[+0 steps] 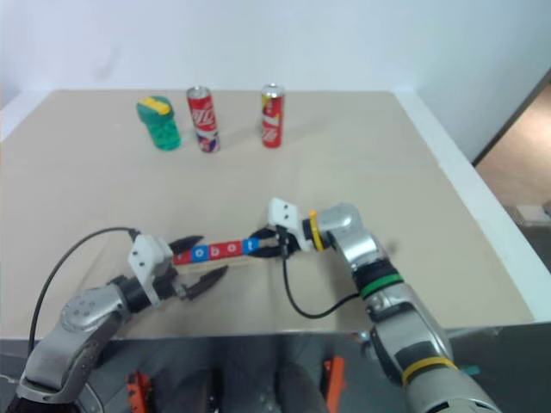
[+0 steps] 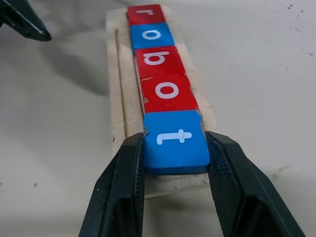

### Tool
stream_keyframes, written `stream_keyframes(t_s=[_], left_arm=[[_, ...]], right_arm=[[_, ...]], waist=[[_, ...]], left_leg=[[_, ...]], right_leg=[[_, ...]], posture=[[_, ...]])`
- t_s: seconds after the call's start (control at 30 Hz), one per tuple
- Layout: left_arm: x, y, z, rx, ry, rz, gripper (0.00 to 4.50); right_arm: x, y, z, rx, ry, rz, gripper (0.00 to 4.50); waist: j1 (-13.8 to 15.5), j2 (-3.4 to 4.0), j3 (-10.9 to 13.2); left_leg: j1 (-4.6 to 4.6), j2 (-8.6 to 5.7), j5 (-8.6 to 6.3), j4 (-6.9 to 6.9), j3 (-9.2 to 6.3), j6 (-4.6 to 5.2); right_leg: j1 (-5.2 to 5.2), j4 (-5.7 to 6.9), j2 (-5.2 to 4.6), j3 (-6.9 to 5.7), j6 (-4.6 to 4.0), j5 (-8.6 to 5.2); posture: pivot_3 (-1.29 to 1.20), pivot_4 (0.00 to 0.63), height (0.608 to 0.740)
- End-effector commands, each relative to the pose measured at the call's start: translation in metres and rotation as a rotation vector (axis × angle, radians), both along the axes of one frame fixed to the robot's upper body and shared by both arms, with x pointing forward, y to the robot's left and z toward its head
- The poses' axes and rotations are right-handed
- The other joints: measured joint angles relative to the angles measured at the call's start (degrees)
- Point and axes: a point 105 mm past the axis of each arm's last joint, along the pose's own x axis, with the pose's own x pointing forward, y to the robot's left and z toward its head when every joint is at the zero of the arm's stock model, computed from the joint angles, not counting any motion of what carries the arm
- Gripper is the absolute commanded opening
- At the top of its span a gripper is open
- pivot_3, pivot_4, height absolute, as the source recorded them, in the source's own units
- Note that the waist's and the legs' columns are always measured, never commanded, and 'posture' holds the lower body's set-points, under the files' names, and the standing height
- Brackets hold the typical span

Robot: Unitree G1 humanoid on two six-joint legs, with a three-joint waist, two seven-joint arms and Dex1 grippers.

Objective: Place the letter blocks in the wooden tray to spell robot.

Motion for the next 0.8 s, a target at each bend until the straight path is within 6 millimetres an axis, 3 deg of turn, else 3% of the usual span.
stream_keyframes(t_s=[0.03, 0.8], left_arm=[[-0.003, -0.0002, 0.0095, 0.009, -0.04, -0.001, 4.5], [-0.0013, -0.0032, 0.0052, 0.021, -0.027, -0.021, 4.5]], right_arm=[[0.0041, 0.0025, 0.01, 0.006, -0.039, 0.013, 1.74], [-0.0001, 0.0002, 0.011, 0.022, 0.011, -0.018, 1.74]], waist=[[0.0, 0.0, 0.0], [-0.1, 0.0, 0.0]], left_leg=[[0.0, 0.0, 0.0, 0.0, 0.0, 0.0], [0.0, 0.0, 0.0, 0.03, -0.01, 0.0]], right_leg=[[0.0, 0.0, 0.0, 0.01, 0.0, 0.0], [0.01, 0.02, 0.0, 0.01, -0.01, 0.01]], posture=[[0.0, 0.15, 0.74], [0.0, 0.15, 0.74]])
